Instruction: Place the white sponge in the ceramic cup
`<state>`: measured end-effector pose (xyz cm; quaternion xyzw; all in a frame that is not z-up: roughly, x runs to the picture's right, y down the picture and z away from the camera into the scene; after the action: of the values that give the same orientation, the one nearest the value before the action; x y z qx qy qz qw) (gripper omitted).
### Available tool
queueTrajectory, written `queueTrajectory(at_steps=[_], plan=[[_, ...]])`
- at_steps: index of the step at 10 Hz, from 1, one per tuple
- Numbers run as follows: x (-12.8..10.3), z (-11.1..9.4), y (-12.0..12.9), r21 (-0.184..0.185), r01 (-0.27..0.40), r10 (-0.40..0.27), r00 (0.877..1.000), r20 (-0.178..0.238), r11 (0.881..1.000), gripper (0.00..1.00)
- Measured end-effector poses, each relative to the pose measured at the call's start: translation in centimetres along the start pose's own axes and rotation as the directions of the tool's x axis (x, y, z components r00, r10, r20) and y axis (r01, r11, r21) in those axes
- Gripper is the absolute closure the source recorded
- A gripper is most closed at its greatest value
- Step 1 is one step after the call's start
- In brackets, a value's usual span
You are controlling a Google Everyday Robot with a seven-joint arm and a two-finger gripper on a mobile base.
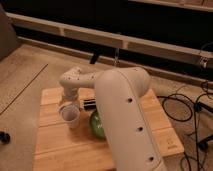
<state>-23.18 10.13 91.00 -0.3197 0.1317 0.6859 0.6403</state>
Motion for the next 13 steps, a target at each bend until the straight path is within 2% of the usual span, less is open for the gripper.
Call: queueTrajectory(at_steps=[4, 8, 13], plan=[[-0.5, 0.3, -0.7, 0.021, 0.0, 0.0, 1.0, -0.004, 1.0, 0.35], [-1.4, -0.6, -0.8, 0.043, 0.024, -0.025, 1.0, 0.008, 0.999, 0.35], [0.2, 0.4, -1.7, 0.046, -0.005, 0.008, 0.999, -0.046, 0.999, 0.35]])
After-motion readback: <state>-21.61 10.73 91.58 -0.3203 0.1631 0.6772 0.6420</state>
